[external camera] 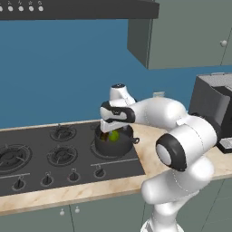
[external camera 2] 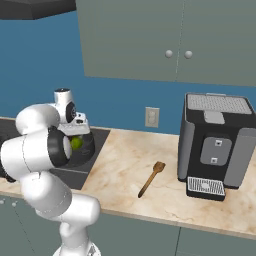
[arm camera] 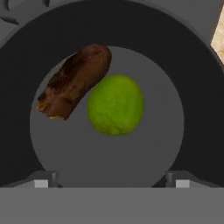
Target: Put the lime and sweet potato in the pot. Retrieve the spatula and lightly stir the vegetables in the pot.
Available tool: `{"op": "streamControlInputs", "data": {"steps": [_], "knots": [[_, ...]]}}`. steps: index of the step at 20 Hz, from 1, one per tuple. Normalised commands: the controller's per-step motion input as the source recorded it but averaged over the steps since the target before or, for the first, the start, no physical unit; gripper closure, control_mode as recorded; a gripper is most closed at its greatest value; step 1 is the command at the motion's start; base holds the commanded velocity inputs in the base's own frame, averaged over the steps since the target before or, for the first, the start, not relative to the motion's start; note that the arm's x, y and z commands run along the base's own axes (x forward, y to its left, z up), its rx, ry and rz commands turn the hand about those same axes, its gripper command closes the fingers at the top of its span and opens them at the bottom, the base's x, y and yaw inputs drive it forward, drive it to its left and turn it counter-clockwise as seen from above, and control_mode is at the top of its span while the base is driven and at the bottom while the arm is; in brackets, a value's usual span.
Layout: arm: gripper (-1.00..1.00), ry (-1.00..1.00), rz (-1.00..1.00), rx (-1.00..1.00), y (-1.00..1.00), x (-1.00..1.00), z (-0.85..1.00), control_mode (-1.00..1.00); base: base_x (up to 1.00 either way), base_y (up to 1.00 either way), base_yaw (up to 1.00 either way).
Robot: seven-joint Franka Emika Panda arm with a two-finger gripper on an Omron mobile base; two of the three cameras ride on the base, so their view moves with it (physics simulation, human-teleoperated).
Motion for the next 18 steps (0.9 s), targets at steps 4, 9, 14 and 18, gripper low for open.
{"op": "streamControlInputs", "data": {"steps": [4, 9, 14, 18], "knots": [[-1.0, -0.11, -0.09, 0.04, -0.47, -0.57, 0.12, -1.0, 0.0, 0.0, 0.0], [-1.0, -0.03, -0.14, 0.08, -0.85, -0.21, 0.08, -1.0, 0.0, 0.0, 0.0], [-1.0, 0.0, -0.18, 0.08, -1.0, 0.0, 0.0, -1.0, 0.0, 0.0, 0.0], [-1.0, 0.04, -0.21, 0.07, -1.0, 0.0, -0.02, -1.0, 0.0, 0.0, 0.0]]}}
